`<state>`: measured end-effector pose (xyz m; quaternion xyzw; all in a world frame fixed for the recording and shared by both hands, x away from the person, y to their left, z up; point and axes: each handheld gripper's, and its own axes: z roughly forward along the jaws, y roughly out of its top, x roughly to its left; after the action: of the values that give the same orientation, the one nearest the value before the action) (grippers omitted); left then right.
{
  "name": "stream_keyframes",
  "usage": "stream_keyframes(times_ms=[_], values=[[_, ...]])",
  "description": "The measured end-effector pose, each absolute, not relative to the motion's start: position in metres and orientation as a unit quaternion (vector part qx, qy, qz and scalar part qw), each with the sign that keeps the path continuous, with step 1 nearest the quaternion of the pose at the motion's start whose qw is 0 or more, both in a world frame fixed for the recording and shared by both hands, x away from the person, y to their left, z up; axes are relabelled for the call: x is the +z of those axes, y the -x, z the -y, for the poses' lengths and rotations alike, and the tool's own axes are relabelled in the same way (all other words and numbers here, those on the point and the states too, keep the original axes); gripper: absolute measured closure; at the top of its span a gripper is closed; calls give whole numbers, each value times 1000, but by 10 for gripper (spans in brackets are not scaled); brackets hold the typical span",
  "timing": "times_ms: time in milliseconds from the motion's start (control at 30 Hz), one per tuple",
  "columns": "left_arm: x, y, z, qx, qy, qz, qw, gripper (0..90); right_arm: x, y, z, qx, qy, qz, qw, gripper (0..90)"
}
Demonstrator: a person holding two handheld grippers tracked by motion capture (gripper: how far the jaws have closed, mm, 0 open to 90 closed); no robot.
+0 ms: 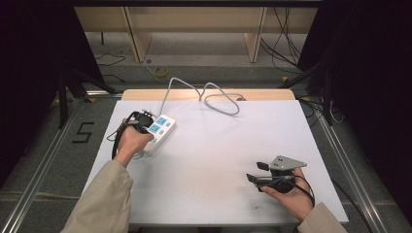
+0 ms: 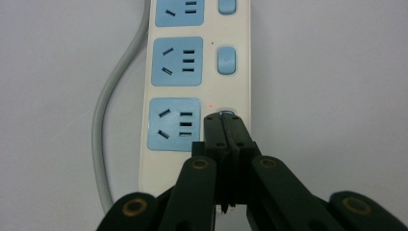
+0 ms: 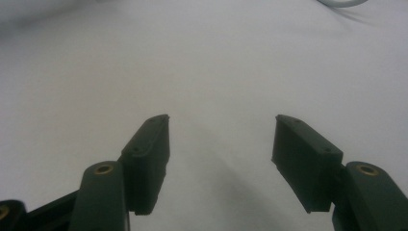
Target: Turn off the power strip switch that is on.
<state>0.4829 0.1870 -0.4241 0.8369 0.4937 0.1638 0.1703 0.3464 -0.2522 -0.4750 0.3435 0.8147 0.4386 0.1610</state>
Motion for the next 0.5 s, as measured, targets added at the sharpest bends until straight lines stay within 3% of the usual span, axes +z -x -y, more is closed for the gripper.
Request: stream_keyframes(times_ms=[500], values=[[-419,-490,-179,160,-849,-479,155,896,-475,-346,252,438,-344,-815,161,389]])
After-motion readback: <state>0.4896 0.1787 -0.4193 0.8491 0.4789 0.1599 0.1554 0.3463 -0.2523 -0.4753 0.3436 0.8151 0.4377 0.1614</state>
